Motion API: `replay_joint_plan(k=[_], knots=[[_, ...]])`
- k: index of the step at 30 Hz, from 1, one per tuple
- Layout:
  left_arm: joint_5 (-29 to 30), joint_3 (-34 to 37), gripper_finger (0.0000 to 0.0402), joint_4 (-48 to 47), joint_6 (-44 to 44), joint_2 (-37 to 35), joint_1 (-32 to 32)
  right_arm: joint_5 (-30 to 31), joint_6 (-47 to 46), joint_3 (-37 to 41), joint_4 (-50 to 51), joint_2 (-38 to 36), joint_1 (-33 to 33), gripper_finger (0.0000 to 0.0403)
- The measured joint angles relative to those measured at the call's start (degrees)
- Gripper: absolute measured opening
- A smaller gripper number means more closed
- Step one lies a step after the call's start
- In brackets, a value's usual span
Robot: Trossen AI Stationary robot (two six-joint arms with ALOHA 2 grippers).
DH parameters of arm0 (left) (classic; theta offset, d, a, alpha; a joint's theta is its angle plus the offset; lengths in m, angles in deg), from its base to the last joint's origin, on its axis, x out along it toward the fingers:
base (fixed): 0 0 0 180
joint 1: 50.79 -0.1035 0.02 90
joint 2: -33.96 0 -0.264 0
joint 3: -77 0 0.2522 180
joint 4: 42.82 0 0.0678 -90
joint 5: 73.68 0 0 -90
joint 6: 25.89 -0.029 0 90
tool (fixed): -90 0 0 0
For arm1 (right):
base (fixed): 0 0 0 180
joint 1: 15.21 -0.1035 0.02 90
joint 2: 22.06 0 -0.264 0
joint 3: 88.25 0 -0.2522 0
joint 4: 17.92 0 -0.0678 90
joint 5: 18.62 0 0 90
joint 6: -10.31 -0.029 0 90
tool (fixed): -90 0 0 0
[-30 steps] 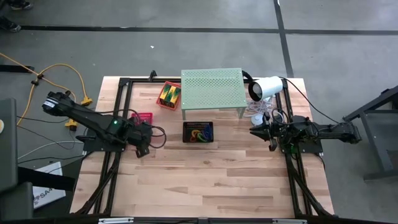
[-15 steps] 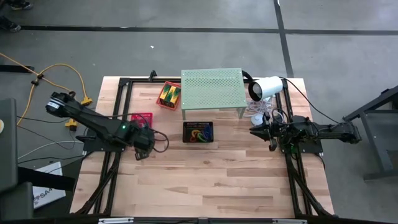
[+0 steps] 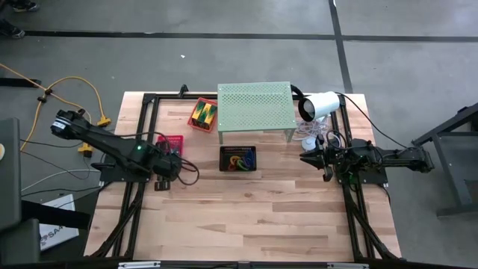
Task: Pick & Place Office Desk Supplies
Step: Put the red bin with the rubber bands on the shelf
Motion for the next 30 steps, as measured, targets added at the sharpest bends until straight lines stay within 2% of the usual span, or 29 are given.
replay_joint_plan(k=[6, 18, 30], knots=[[0.4, 0.0, 0.0166, 0.0, 0.9, 0.2, -1.1, 0.0, 0.0, 0.0, 0.0, 0.0, 0.0, 0.0058], [-2.7, 0.0, 0.0166, 1.9, 1.7, 8.1, -6.1, 0.0, 0.0, 0.0, 0.0, 0.0, 0.0, 0.0058], [-3.0, 0.0, 0.0166, 3.8, 1.7, 13.8, -6.5, 0.0, 0.0, 0.0, 0.0, 0.0, 0.0, 0.0058]])
